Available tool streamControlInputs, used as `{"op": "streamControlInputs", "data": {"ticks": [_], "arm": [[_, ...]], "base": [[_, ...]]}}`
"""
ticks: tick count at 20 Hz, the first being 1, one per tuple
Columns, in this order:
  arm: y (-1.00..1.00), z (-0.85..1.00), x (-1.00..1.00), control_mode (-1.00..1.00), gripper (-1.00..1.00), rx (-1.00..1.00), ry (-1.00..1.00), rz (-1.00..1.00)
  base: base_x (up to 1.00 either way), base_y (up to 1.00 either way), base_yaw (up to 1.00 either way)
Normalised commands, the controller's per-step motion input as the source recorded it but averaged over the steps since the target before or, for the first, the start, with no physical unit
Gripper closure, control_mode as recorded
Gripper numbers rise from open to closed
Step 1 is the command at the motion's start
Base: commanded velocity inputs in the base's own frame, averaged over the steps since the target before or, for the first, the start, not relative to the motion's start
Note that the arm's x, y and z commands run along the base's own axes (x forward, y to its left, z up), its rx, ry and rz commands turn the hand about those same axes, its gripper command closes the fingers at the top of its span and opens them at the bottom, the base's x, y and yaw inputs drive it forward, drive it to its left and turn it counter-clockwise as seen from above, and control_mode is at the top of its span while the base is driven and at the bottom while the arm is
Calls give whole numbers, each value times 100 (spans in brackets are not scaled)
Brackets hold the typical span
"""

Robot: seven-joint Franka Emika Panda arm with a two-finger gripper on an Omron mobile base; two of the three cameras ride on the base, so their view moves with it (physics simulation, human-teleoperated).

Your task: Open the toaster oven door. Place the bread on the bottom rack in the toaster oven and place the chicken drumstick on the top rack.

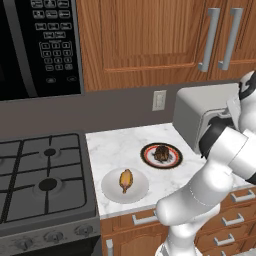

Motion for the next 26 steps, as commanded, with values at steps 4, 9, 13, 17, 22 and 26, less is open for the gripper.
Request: {"op": "streamControlInputs", "data": {"ticks": [4,9,13,17,22,26], "arm": [[0,-63,-26,-100,-100,0,16,0],[0,-50,-40,-100,-100,2,5,0],[0,-27,-48,-100,-100,10,0,0],[-1,-9,-47,-100,-100,13,-7,0],[-1,0,-37,-100,-100,12,-1,0],[-11,0,-33,-100,-100,6,0,0]], "base": [[0,0,0],[0,0,0],[0,0,0],[0,0,0],[0,0,0],[0,0,0]]}}
